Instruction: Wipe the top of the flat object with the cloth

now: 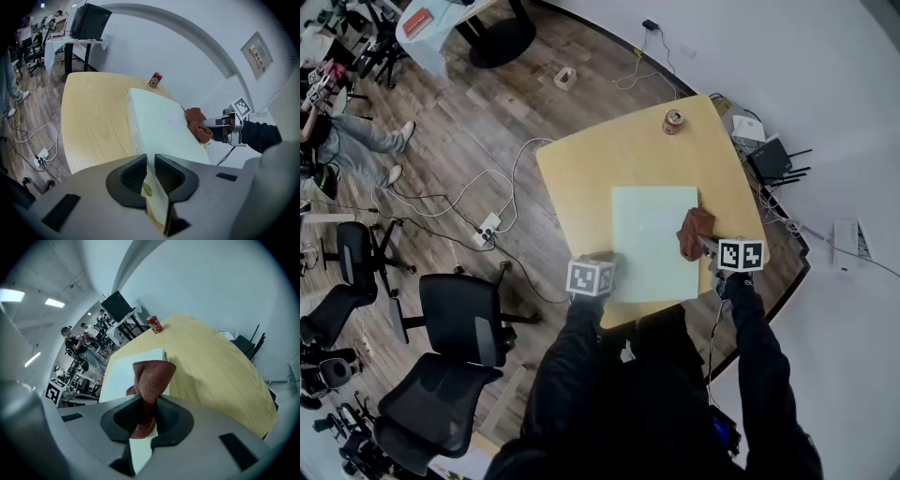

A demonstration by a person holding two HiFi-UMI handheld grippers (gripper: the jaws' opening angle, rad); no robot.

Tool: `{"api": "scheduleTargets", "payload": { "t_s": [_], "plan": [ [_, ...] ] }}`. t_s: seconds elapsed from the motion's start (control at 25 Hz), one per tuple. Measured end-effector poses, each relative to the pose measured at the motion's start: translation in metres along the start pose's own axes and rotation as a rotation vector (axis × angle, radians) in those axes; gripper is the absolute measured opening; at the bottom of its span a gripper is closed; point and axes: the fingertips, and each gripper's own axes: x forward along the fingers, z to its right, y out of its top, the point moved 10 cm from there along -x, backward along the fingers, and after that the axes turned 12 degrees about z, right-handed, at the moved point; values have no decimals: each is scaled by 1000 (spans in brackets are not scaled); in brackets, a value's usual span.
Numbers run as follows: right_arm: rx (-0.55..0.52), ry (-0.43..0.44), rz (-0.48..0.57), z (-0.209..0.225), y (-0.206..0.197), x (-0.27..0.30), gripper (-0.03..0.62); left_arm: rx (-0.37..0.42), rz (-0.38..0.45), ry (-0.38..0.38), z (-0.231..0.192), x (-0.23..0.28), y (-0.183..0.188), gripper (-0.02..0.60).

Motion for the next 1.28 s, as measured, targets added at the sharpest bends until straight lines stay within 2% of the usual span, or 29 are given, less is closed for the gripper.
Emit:
{"api": "scheduleTargets", "payload": {
  "t_s": [0.12,0.4,0.6,0.72,0.92,1.28],
  "plan": [
    [-12,37,34,-15,10,-5,74,-19,-12,8,0,-2,0,72],
    [-9,215,114,-77,39,10,72,-21,-11,-2,1,2,-2,72],
    [-31,345,97,-135,50,46,72,-32,-21,4,0,-1,-2,72],
    [-49,392,63,-156,49,69,72,-18,-14,-7,-1,2,-1,72],
    [-54,381,-23,-161,31,105,72,12,-13,-4,-5,0,-1,72],
    [-63,241,-89,-132,17,117,72,4,-9,-26,-4,-2,5,72]
  ]
}}
